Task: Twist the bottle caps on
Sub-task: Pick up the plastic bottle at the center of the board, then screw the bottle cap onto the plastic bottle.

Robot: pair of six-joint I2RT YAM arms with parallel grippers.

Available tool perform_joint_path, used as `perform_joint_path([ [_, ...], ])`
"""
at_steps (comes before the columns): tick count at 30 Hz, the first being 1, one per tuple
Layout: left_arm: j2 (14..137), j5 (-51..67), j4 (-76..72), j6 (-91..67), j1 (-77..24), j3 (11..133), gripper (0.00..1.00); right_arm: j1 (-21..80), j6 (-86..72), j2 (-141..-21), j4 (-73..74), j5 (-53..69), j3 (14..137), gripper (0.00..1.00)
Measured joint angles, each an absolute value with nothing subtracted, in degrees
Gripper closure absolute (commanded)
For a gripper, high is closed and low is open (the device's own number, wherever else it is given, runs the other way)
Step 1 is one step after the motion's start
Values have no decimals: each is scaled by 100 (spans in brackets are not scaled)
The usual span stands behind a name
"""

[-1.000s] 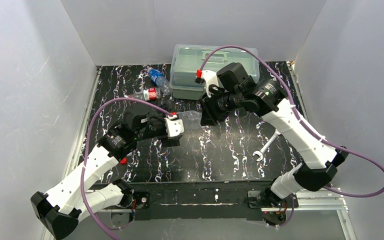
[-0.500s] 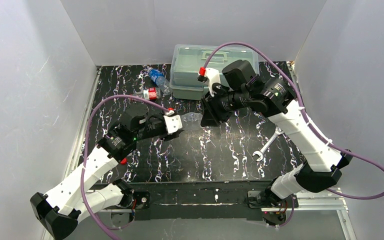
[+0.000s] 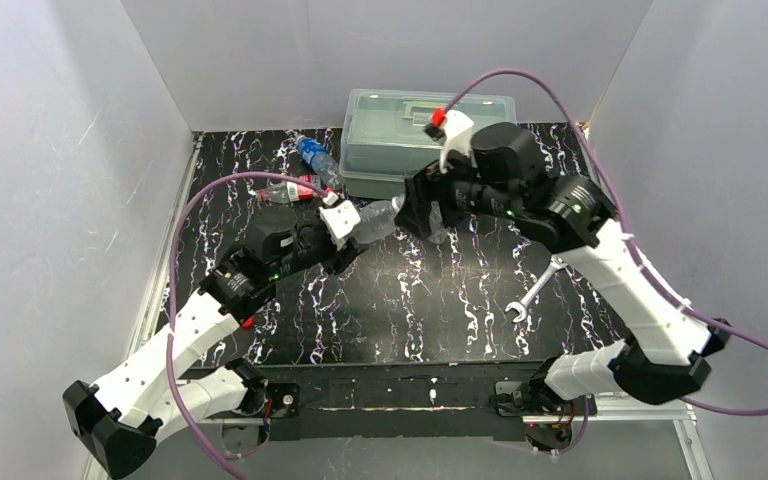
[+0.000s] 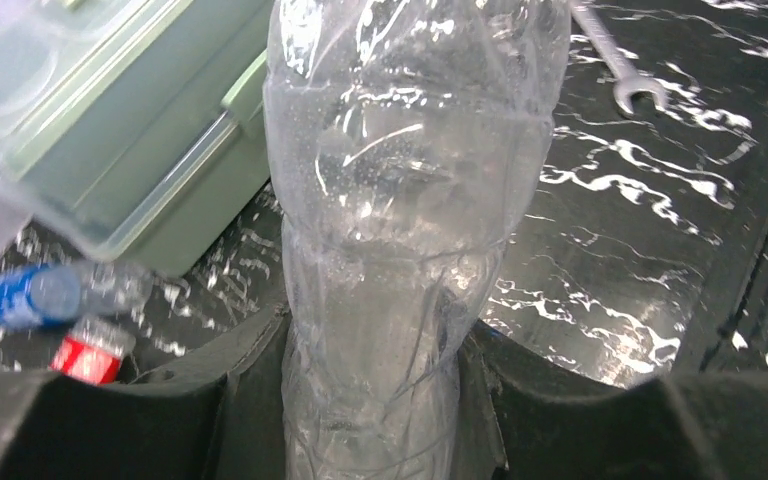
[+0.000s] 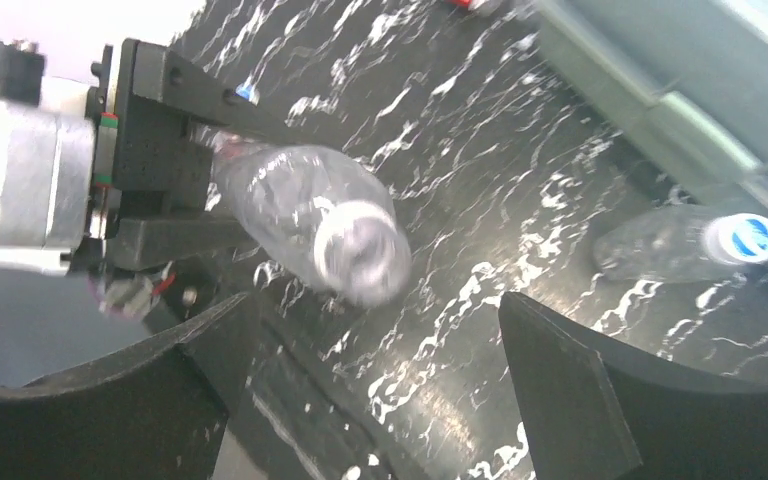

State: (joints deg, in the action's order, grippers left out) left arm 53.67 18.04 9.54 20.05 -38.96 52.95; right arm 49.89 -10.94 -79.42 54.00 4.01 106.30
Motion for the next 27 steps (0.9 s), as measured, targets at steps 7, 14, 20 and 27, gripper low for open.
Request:
perform_joint_path([
  [7,5507,440,1009,687,-3378,5384,76,4989,-1619,-6619,4056,-836,9354,2],
  [14,5476,-449,1813,-257,-2808,6442,76,5072,-2058,-6641,2877,-980,8005,2],
  [20,5157,-928,2331,-482,-2808,7273,76,5994,-2091,-7937,2375,-1389,7443,7],
  [27,4849,-1186,2792,-545,-2808,7852,74,6805,-1732,-9537,1503,-1505,7616,12],
])
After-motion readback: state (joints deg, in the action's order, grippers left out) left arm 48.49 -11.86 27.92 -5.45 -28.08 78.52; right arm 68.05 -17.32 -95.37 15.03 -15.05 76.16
